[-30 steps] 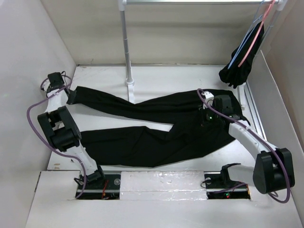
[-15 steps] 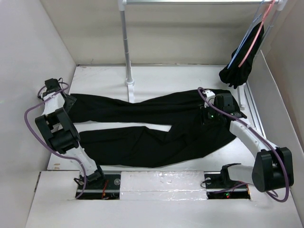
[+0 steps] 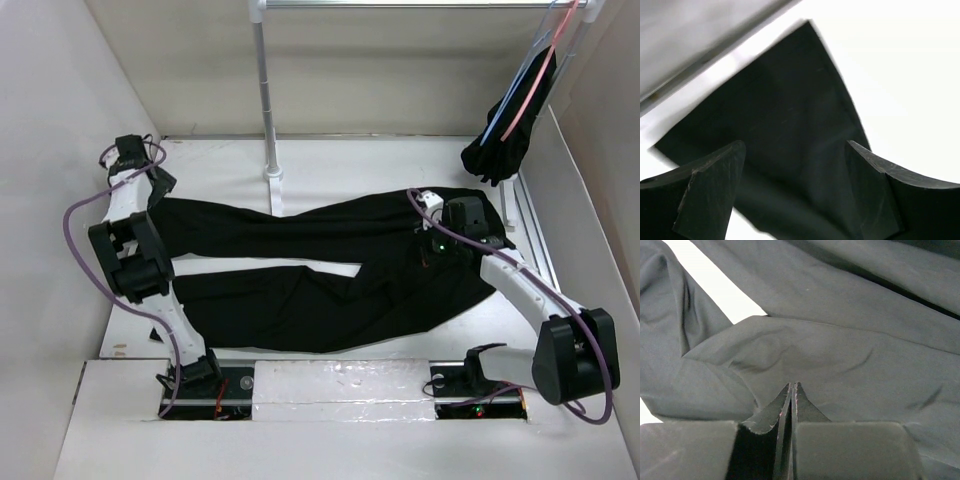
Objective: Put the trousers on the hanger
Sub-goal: Flatten out the trousers at the center of the board.
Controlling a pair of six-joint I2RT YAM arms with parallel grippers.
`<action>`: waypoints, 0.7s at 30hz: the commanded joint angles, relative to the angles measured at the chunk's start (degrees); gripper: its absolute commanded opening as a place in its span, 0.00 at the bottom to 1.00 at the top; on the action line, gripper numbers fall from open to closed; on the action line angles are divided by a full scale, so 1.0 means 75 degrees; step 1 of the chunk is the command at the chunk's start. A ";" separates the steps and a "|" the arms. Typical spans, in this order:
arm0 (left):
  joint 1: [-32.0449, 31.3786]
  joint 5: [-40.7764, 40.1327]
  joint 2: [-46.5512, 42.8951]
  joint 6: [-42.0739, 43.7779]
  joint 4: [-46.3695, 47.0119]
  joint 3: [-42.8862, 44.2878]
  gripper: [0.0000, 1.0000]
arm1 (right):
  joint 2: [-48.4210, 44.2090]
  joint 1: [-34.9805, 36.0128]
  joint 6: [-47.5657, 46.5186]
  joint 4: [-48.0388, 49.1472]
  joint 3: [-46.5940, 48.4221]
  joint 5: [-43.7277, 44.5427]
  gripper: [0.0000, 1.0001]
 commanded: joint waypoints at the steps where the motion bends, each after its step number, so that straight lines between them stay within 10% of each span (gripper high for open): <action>1: -0.0159 -0.0076 0.0814 0.0105 -0.0306 0.0723 0.75 | 0.0028 0.0215 -0.0179 -0.0012 0.0202 -0.0098 0.05; 9: -0.0231 0.0439 0.2022 -0.0199 0.0020 0.0924 0.35 | -0.0077 0.0577 -0.0190 -0.0363 0.0600 0.0218 0.03; 17: -0.0231 0.0568 0.3848 -0.0188 -0.0248 0.3208 0.36 | 0.0086 0.1268 0.0160 -0.0575 0.0753 0.0594 0.04; 21: -0.0231 0.1188 0.3842 -0.0083 -0.0461 0.4219 0.58 | 0.0227 0.1597 0.0231 -0.0680 0.1198 0.0805 0.04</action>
